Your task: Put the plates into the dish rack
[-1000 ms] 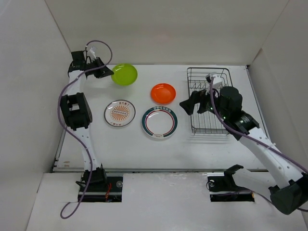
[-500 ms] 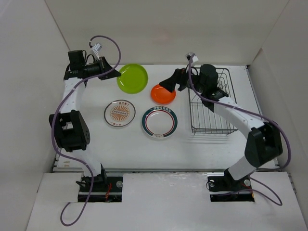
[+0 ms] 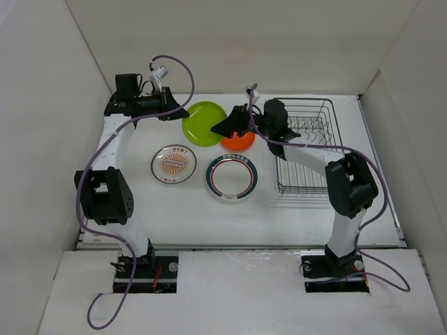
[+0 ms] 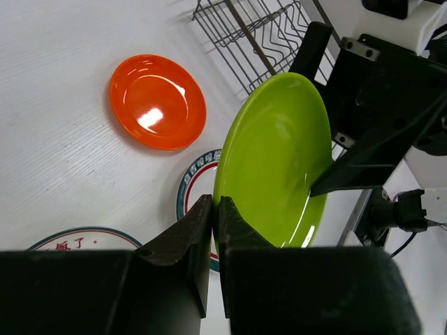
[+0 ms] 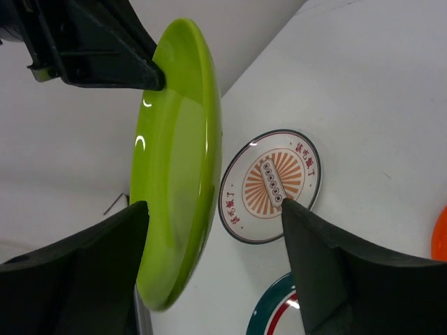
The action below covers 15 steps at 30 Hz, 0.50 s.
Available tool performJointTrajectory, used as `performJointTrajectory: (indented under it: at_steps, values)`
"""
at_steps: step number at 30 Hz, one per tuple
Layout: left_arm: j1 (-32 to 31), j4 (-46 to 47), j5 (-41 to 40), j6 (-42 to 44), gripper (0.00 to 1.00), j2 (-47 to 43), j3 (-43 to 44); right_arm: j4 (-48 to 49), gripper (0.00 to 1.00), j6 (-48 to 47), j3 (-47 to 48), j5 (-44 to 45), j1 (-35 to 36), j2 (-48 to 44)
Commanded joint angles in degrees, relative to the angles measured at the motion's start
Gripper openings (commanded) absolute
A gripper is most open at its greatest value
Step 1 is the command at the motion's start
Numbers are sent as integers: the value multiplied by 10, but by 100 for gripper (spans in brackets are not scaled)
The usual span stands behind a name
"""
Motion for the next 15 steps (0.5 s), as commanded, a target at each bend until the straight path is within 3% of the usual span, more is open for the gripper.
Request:
performJointTrajectory:
  at_steps: [1, 3, 4, 5, 8, 9, 11, 12, 13, 15]
  values:
    - [-10, 4, 11, 13, 0, -45, -11, 63, 79, 17, 43, -15, 12, 5]
    - [-10, 4, 5, 13, 0, -45, -11, 63, 61, 22, 50, -15, 12, 11]
    - [-10, 4, -2, 13, 0, -45, -11, 63, 34, 22, 50, -15, 12, 11]
    - [-10, 4, -7, 13, 0, -45, -11, 63, 23, 28, 50, -15, 12, 11]
    - [-10, 4, -14, 13, 0, -39, -11, 63, 0, 28, 27, 4, 7, -17]
    - [-10, 4, -20, 13, 5, -39, -11, 55, 0, 28, 21, 11, 2, -25]
    - [-10, 10, -40, 7, 39, -34, -11, 22, 0, 33, 1, 38, -15, -60]
    - [-10, 10, -52, 2, 82, -34, -11, -3, 0, 21, -5, 81, -32, -75]
    - [-10, 10, -64, 2, 100, -34, -11, -81, 0, 9, -5, 111, -40, -91]
    - [-10, 10, -108, 2, 100, -34, -11, -168, 0, -45, -5, 230, -55, -146]
